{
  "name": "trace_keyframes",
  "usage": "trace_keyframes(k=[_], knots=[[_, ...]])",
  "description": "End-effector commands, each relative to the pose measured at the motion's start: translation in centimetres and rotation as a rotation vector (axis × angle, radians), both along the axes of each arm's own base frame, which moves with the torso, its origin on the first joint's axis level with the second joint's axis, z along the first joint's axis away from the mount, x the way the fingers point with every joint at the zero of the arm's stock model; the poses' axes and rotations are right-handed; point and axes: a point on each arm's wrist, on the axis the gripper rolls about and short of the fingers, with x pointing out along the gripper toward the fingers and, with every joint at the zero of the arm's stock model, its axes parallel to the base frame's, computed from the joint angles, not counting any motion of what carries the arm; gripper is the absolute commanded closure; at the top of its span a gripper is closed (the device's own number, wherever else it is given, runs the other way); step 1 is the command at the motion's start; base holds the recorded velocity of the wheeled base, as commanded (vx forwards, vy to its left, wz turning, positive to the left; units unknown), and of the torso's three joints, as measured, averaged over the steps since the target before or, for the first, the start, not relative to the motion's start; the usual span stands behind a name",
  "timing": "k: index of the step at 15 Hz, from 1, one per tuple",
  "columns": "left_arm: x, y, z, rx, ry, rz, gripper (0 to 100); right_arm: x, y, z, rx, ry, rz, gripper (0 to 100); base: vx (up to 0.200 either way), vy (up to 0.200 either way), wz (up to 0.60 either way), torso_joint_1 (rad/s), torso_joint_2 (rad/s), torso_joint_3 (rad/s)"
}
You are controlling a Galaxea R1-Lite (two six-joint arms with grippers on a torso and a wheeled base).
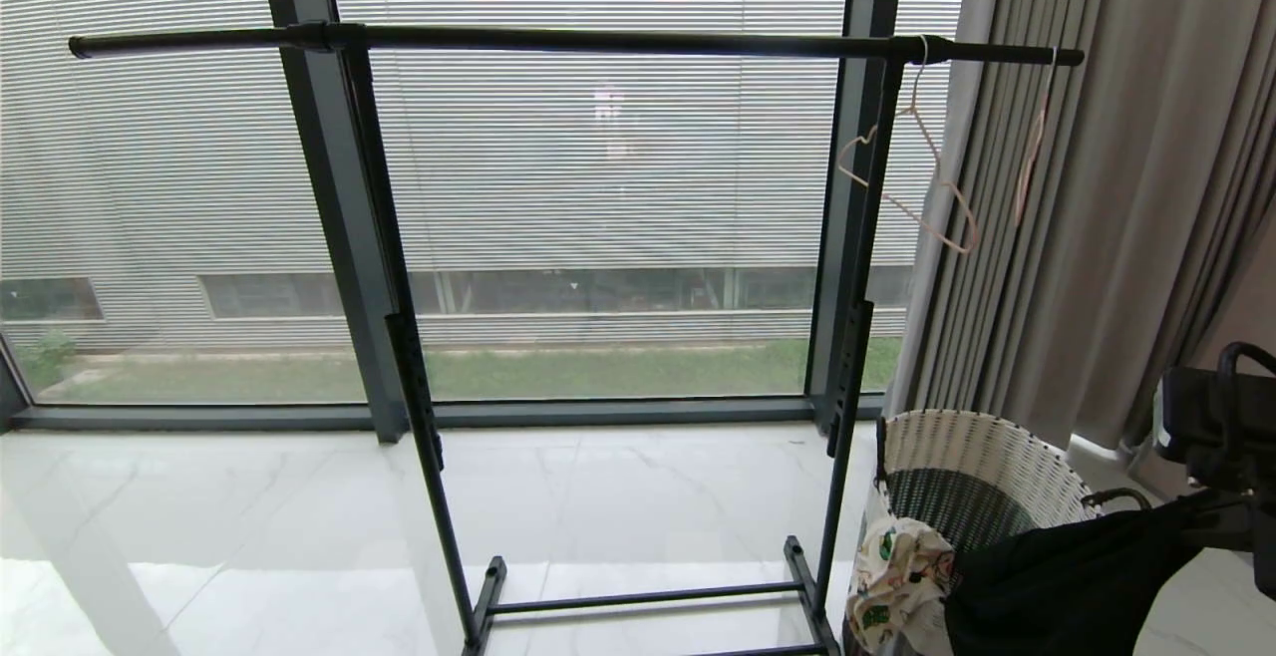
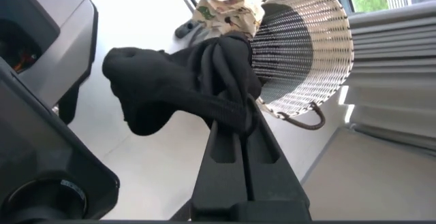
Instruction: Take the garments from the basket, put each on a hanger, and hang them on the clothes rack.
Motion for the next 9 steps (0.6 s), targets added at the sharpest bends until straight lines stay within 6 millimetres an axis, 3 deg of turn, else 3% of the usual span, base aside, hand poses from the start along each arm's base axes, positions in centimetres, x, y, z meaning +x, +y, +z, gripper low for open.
trace_keyframes(k=[1, 2, 9], knots=[[0.0, 0.0, 0.0, -0.001, 0.002, -0.001, 0, 0.7, 0.7, 0.3, 0.015, 0.008, 0.004, 100, -0.2, 0.0, 0.0, 0.007, 0.01, 0.002], [0.0, 0.0, 0.0, 0.001, 0.002, 0.001, 0, 0.9, 1.3, 0.4, 0.04, 0.019, -0.003, 100, -0.2, 0.0, 0.0, 0.002, 0.0, 0.002], [0.0, 0.0, 0.0, 0.051, 0.002, -0.005, 0, 2.9, 5.3, 1.2, 0.123, 0.069, 0.079, 100, 0.0, 0.0, 0.0, 0.0, 0.0, 0.0]])
